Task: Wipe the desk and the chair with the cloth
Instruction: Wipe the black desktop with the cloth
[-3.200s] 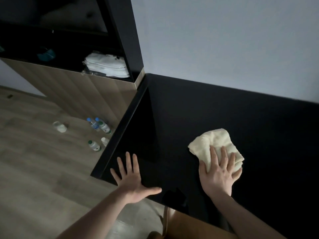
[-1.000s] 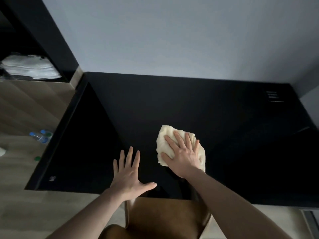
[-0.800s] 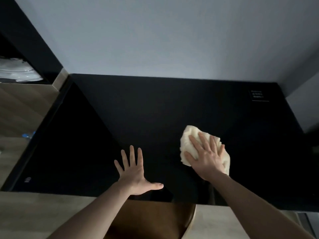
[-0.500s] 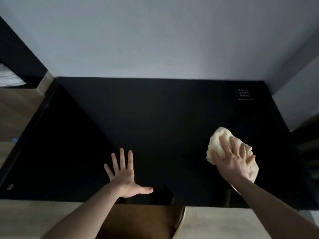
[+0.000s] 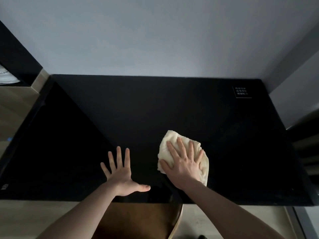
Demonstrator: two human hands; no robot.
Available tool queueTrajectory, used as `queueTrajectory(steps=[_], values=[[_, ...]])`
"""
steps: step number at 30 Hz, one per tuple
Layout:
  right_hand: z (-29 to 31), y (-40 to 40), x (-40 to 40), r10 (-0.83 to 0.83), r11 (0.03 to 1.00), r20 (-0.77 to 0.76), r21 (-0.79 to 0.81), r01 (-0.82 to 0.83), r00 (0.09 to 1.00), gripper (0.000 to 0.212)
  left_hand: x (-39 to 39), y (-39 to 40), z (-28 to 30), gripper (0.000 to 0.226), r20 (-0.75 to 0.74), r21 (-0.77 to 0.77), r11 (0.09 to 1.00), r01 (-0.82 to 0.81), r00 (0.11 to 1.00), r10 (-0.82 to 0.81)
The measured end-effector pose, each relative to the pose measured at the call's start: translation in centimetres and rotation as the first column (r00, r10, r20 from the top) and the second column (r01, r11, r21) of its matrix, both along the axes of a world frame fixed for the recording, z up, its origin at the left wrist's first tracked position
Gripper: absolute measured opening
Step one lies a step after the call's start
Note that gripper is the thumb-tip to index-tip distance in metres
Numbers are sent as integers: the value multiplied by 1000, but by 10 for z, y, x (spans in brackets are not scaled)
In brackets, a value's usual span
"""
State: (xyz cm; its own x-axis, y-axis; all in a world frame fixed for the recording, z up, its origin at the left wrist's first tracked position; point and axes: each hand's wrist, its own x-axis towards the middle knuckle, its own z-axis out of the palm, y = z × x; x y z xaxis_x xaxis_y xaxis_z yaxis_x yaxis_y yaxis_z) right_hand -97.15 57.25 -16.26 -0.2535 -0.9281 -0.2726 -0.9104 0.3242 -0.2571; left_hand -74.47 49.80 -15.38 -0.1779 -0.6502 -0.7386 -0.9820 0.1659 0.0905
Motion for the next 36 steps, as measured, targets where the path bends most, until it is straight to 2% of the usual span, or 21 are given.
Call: queueTrajectory(steps=[4, 7, 10, 13, 19, 24, 31, 36], values=[[-6, 5, -33, 162, 986, -6, -26, -162, 987, 79, 11, 8, -10, 169, -32, -106, 994, 25, 999, -28], [-8, 7, -62, 228, 973, 2, -33, -228, 974, 78, 7, 29, -17, 147, -42, -232, 964, 133, 988, -146], [-10, 11, -103, 266, 964, -10, -20, -266, 964, 78, -30, 58, -20, 133, -78, -268, 958, 100, 989, -125], [-12, 20, -155, 252, 968, -15, -14, -252, 968, 79, -82, 73, -22, 129, -79, -290, 955, 56, 993, -82], [-13, 50, -286, 93, 996, -59, 4, -93, 994, 80, -178, 89, -23, 145, -47, -244, 968, 56, 996, -70], [-14, 86, -373, -111, 993, -47, -45, 109, 993, 81, -206, 91, -23, 155, -25, -197, 980, 6, 1000, -11], [-13, 120, -382, -268, 964, -21, -7, 268, 963, 76, -211, 89, -18, 153, -21, -165, 986, -1, 1000, -2], [-16, 139, -372, -322, 947, -30, 0, 322, 946, 74, -211, 91, -20, 151, -46, -173, 985, 1, 999, -9]])
